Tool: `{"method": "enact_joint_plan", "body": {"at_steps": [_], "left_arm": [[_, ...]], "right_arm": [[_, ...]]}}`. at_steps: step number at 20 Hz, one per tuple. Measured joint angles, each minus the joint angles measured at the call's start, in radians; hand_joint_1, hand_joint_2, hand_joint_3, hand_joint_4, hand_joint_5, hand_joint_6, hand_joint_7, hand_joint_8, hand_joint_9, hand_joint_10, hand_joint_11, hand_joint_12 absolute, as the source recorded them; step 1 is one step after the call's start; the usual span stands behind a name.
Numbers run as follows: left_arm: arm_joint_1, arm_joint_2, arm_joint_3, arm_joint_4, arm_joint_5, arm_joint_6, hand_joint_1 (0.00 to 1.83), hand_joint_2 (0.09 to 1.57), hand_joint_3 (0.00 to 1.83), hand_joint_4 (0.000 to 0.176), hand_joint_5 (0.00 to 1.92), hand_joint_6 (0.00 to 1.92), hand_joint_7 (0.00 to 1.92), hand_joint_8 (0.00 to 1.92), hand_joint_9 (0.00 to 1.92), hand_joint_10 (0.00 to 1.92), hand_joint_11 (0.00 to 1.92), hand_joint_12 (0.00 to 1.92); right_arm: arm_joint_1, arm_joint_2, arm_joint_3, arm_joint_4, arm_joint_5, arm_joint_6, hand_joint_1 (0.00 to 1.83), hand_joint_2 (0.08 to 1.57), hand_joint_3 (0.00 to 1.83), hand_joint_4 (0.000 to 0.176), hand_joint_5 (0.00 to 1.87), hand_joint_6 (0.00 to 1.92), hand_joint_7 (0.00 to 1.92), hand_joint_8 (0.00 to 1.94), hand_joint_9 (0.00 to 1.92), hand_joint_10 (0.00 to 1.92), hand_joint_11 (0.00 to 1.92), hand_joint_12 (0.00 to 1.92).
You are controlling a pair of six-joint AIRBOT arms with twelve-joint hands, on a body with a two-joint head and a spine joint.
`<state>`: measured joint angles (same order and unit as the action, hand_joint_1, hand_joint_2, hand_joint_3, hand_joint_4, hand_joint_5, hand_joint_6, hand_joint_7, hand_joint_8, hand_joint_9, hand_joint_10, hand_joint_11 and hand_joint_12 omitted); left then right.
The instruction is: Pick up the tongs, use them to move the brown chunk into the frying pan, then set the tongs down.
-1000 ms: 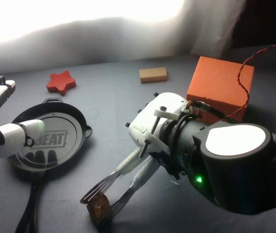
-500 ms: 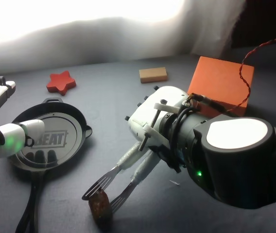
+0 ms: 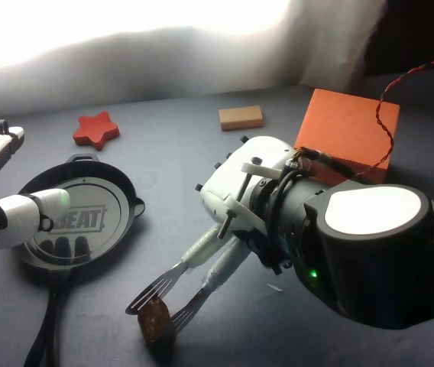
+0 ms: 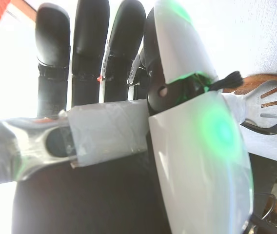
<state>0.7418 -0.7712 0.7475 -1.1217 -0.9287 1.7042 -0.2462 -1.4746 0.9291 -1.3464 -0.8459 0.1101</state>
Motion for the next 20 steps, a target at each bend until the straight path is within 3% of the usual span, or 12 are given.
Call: {"method": "enact_joint_plan", "body": {"at_steps": [3,5,7,12,13,14,17,18,19,20], "left_arm": [[0.0,0.0,0.0,0.0,0.0,0.0,0.0,1.27,0.0,0.0,0.07,0.01,0.15,0.0,0.18,0.01,0.0,0.82],[0.0,0.0,0.0,0.0,0.0,0.0,0.0,1.28,0.0,0.0,0.08,0.0,0.16,0.0,0.19,0.01,0.0,0.95],[0.0,0.0,0.0,0.0,0.0,0.0,0.0,1.28,0.0,0.0,0.06,0.0,0.15,0.0,0.19,0.01,0.0,1.0],[0.0,0.0,-0.001,0.0,-0.001,0.0,0.0,1.28,0.0,0.0,0.06,0.01,0.15,0.01,0.19,0.01,0.0,1.0],[0.0,0.0,-0.001,0.0,-0.003,0.0,0.0,1.28,0.0,0.0,0.06,0.01,0.16,0.01,0.2,0.01,0.0,1.0],[0.0,0.0,0.0,0.0,-0.006,0.0,0.0,1.28,0.0,0.0,0.06,0.01,0.16,0.01,0.21,0.01,0.0,1.0],[0.0,0.0,0.0,0.0,-0.006,0.0,0.0,1.28,0.0,0.0,0.06,0.0,0.15,0.01,0.2,0.01,0.0,0.96],[0.0,0.0,0.0,0.0,-0.006,0.0,0.0,1.28,0.0,0.0,0.04,0.0,0.15,0.0,0.19,0.0,0.0,0.9],[0.0,0.0,0.0,0.0,-0.006,0.0,0.0,1.28,0.0,0.0,0.05,0.0,0.15,0.0,0.19,0.0,0.0,0.88],[0.0,0.0,0.0,-0.001,-0.006,0.0,0.0,1.29,0.0,0.0,0.07,0.01,0.16,0.01,0.19,0.0,0.0,0.84]], "right_arm": [[0.0,0.0,0.0,0.0,0.0,-0.003,1.22,1.11,0.0,0.001,0.92,1.1,1.08,0.87,1.13,0.63,0.74,1.42],[0.0,0.0,0.0,0.0,0.0,-0.007,1.14,1.14,0.0,0.0,0.94,1.07,1.17,0.5,1.11,0.66,0.74,1.42],[0.0,0.001,0.0,0.0,0.001,-0.01,1.14,1.13,0.0,0.0,0.96,1.03,1.25,0.33,1.13,0.65,0.75,1.42],[0.0,0.009,0.0,0.0,0.006,-0.01,1.08,1.13,0.0,0.0,0.96,1.04,1.35,0.24,1.18,0.68,0.81,1.42],[0.003,0.011,0.0,0.005,0.006,-0.01,0.85,1.19,0.02,0.0,1.06,0.79,1.38,0.24,1.2,0.74,0.83,1.45],[0.018,0.014,0.0,0.009,0.005,-0.014,0.79,1.21,0.01,0.0,1.12,0.64,1.4,0.23,1.19,0.77,0.84,1.45],[0.034,0.014,0.0,-0.001,0.006,-0.016,0.64,1.27,0.01,0.0,1.14,0.66,1.41,0.25,1.17,0.91,0.82,1.56],[0.036,0.014,0.0,-0.003,0.007,-0.016,0.6,1.29,0.0,0.0,1.16,1.08,1.44,0.8,1.25,1.2,0.88,1.73],[0.036,0.014,0.0,-0.008,0.008,-0.016,0.56,1.31,0.0,0.0,1.16,1.2,1.41,1.02,1.25,1.33,0.87,1.79],[0.035,0.014,0.0,0.001,0.008,-0.016,0.53,1.33,0.01,0.0,1.18,1.4,1.42,1.37,1.32,1.61,0.9,1.86]]}}
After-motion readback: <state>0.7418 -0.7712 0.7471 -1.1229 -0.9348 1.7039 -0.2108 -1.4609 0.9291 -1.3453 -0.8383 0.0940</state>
